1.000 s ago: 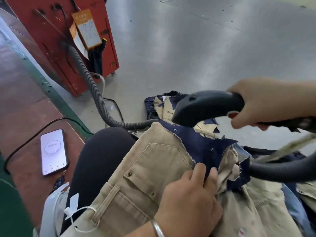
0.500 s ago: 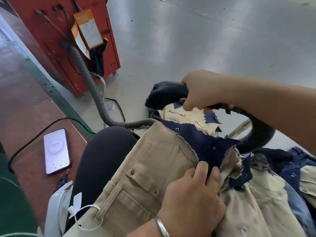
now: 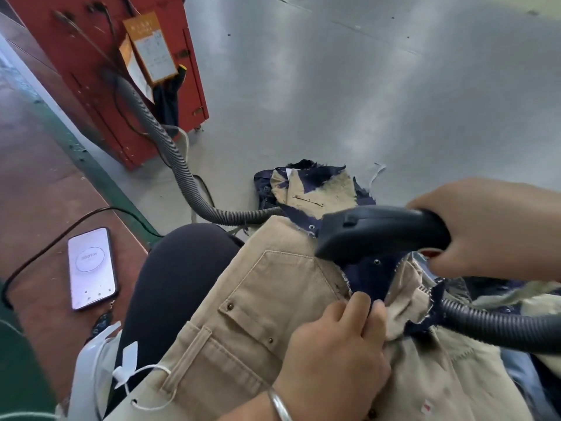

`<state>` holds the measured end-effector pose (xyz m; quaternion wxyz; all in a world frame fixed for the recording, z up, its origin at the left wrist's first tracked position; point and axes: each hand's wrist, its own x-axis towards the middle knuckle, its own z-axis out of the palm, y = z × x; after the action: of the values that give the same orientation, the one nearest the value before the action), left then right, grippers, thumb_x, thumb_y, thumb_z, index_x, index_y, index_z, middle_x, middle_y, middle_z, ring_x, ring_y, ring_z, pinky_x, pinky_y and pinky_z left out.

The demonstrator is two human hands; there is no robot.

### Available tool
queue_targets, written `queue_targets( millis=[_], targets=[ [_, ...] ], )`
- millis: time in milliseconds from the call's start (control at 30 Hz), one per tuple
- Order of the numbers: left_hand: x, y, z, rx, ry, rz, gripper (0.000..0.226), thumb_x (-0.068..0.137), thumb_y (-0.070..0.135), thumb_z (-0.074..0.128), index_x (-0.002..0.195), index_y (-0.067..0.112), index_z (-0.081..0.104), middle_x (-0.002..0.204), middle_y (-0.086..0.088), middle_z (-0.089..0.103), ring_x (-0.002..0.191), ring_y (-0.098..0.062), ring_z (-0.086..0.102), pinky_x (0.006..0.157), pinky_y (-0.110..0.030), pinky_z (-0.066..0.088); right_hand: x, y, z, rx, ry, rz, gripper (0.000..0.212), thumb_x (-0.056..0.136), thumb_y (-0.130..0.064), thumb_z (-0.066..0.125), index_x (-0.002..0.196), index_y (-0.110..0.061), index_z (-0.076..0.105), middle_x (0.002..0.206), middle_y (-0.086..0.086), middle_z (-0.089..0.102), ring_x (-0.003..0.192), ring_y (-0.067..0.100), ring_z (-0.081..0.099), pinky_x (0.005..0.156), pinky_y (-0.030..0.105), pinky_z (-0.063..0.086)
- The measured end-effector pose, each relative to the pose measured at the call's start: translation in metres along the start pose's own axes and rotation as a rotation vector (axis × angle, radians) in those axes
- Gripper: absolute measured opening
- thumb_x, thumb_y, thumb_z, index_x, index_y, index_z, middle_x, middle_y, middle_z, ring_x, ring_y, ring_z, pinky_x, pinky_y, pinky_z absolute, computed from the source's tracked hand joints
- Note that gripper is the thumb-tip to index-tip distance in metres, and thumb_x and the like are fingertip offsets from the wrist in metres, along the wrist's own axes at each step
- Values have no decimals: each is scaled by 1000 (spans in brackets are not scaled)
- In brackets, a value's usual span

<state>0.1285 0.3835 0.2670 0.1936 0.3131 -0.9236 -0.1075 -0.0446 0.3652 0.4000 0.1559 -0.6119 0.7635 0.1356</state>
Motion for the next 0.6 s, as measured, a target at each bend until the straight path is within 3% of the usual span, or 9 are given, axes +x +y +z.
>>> queue_targets(
  millis=[133, 300, 400, 533, 600],
  targets=[
    [0, -1, -3, -10, -8, 8, 38, 65, 34, 52, 93, 23, 75, 79, 9, 65, 57, -12, 57, 33, -19, 33, 20, -18, 9, -30, 70, -19, 19, 70, -31, 70, 75, -27, 53, 62, -6, 57, 54, 6, 53, 45, 25, 36],
    [0, 0, 0, -17, 0, -12, 33, 62, 31, 56, 88, 25, 75, 76, 10, 64, 54, -11, 56, 32, -20, 35, 64, -42, 15, 20, 186, -84, 20, 75, -32, 67, 93, -25, 60, 72, -5, 57, 60, 14, 54, 49, 24, 34],
    [-1, -1, 1, -24, -1, 7, 38, 65, 31, 55, 96, 25, 75, 79, 10, 64, 56, -10, 56, 33, -19, 37, 87, -48, 7, 91, 202, -52, 17, 75, -26, 68, 90, -22, 62, 63, -3, 59, 46, 15, 58, 46, 21, 34],
    [-2, -4, 1, -66, -22, -9, 41, 65, 33, 52, 99, 27, 75, 80, 9, 65, 57, -10, 58, 33, -18, 37, 86, -27, -15, 239, 245, -57, 14, 74, -21, 71, 81, -22, 58, 51, 0, 62, 35, 13, 62, 44, 27, 51],
    [-2, -4, 1, -73, -20, -11, 41, 64, 34, 53, 99, 28, 75, 80, 8, 65, 57, -10, 58, 33, -17, 37, 67, -9, -24, 289, 249, -77, 18, 70, -22, 73, 74, -24, 55, 44, -1, 62, 34, 13, 61, 38, 27, 49]
  ],
)
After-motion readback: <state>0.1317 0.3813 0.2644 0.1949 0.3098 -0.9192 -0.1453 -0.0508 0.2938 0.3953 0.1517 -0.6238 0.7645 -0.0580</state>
